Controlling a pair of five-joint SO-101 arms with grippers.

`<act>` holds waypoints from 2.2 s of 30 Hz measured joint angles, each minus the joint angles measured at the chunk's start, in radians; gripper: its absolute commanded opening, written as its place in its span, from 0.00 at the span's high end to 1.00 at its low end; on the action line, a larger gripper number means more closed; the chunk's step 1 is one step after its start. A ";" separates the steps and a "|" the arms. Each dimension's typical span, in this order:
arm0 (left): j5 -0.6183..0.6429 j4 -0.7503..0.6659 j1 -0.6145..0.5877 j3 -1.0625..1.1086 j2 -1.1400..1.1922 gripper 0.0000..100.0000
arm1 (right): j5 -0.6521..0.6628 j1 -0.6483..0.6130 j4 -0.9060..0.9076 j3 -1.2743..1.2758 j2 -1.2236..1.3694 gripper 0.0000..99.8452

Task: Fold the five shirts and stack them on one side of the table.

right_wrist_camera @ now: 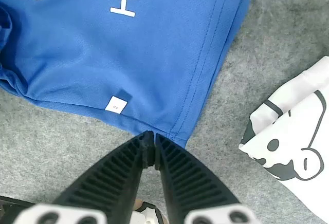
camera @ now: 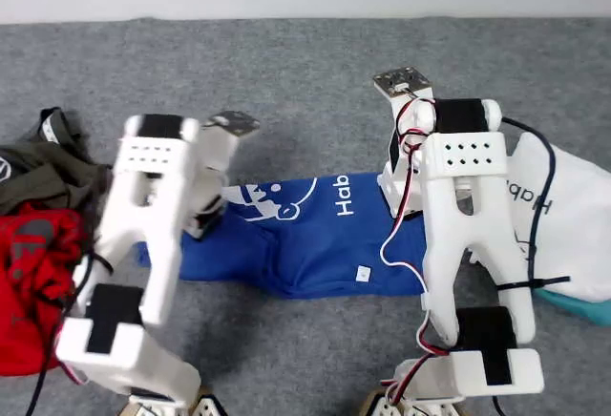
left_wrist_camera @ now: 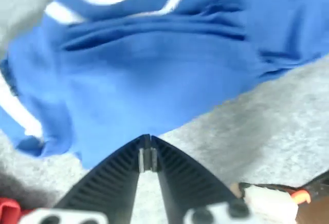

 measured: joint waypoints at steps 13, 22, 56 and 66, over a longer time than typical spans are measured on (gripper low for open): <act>0.074 -0.222 0.207 0.218 0.054 0.99 | 0.000 0.000 0.000 0.000 0.000 0.99; 0.098 -0.238 0.221 0.255 0.135 0.99 | 0.000 0.000 0.000 0.000 0.000 0.99; -0.121 -0.054 -0.615 0.265 -0.707 0.99 | -0.238 -0.038 -0.222 0.184 0.100 0.75; -0.203 -0.054 -0.710 0.265 -0.707 0.99 | -0.265 -0.051 -0.376 0.184 0.324 0.75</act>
